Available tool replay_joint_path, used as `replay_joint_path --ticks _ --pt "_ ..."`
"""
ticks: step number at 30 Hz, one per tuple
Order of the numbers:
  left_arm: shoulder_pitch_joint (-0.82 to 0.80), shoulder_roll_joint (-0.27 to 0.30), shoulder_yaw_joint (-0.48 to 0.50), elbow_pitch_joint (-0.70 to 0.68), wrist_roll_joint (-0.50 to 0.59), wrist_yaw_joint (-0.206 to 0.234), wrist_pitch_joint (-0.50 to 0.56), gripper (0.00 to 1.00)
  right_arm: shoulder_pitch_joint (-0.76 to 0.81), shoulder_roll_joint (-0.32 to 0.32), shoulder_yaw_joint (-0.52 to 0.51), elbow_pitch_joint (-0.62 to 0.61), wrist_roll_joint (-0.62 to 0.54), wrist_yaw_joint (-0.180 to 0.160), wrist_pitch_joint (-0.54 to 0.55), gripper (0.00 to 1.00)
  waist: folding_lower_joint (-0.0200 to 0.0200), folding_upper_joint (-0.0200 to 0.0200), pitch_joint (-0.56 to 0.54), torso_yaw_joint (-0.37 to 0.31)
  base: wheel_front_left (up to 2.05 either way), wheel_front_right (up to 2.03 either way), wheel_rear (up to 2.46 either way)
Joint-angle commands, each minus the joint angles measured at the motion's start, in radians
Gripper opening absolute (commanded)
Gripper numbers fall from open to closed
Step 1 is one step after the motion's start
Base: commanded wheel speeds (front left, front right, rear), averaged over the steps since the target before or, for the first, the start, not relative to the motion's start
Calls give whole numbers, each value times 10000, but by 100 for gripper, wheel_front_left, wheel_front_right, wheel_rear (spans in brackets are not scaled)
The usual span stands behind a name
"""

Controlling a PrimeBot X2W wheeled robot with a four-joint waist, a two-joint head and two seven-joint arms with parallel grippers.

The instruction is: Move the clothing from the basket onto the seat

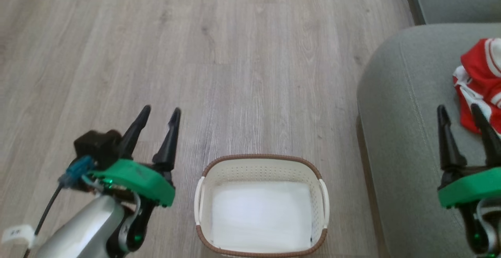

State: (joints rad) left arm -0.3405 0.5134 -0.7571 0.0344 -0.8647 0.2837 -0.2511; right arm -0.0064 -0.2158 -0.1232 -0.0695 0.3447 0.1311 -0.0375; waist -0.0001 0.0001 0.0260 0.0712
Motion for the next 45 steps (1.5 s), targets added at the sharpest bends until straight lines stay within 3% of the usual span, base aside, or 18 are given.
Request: replay_joint_path --ticks 1,9,19,31,45 --pt "-267 173 654 -305 148 59 -105 100 -173 -86 188 -300 103 -4 -156 100 1 -1 -97 92 0 0 0" --pt "1311 -367 2376 -491 917 -130 -106 100 180 352 474 55 123 -4 -925 100 1 -1 -343 192 0 0 0" --pt "2668 -1211 3986 -325 2212 -969 -106 100 519 634 886 735 -222 -4 -1958 100 1 -1 -410 121 0 0 0" --pt "3058 -2113 4830 343 3408 -1953 -106 100 311 893 1159 1454 -532 -4 -2218 100 1 -1 -385 38 0 0 0" --pt "3072 -2683 5385 964 4044 -2627 -107 100 139 856 1328 1588 -500 -4 -2241 100 1 -1 -354 -52 0 0 0"
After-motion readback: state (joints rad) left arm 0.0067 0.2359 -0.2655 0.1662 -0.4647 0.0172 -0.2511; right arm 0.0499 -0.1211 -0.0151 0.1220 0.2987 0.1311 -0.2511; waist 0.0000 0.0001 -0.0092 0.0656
